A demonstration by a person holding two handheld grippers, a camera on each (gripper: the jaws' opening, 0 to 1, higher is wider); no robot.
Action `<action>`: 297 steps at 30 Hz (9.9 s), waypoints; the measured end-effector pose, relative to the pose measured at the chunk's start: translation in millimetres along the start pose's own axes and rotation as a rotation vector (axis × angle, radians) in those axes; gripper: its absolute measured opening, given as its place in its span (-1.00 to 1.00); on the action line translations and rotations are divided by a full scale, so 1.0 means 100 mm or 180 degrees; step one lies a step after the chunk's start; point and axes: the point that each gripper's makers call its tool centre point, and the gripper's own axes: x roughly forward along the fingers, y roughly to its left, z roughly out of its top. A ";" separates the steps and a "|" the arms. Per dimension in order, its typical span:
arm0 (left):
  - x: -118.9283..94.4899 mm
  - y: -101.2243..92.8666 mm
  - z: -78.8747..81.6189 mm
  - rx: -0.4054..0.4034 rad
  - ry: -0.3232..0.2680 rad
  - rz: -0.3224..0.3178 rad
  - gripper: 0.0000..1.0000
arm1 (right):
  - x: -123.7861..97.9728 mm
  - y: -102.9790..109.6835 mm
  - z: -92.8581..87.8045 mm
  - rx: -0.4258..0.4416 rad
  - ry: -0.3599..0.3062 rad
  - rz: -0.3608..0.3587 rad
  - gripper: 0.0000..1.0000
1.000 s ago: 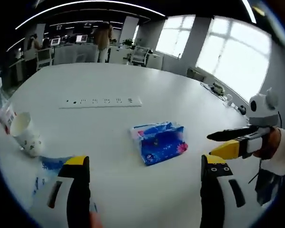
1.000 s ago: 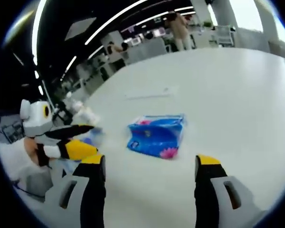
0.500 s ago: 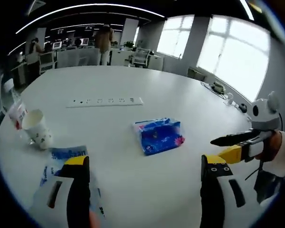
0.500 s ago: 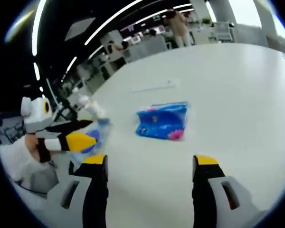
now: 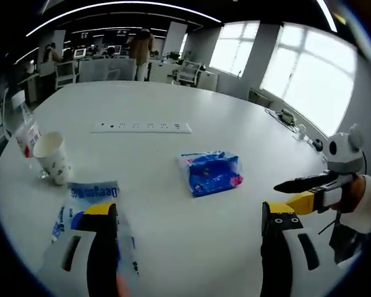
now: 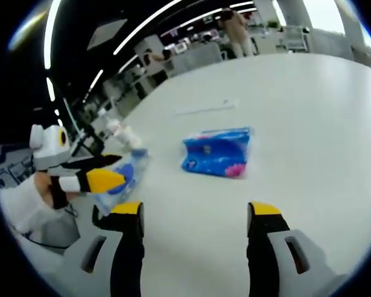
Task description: Arrange the tabletop items into an orderly group along one side of the table until the central work area is clear of visible clutter.
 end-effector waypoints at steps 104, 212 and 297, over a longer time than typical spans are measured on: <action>-1.01 0.99 -1.22 -0.3193 -0.0490 0.0922 -0.99 | -0.36 0.31 -0.55 0.0747 -0.0088 0.0279 0.09; -1.50 0.26 0.18 -0.2442 -0.1655 -0.0990 -1.00 | -0.20 1.38 0.46 0.2218 -0.1195 0.1343 -1.00; 0.05 1.64 0.27 -0.1831 -0.0654 -0.0287 -1.00 | 1.41 0.64 0.64 0.1346 -0.0478 0.0080 -0.82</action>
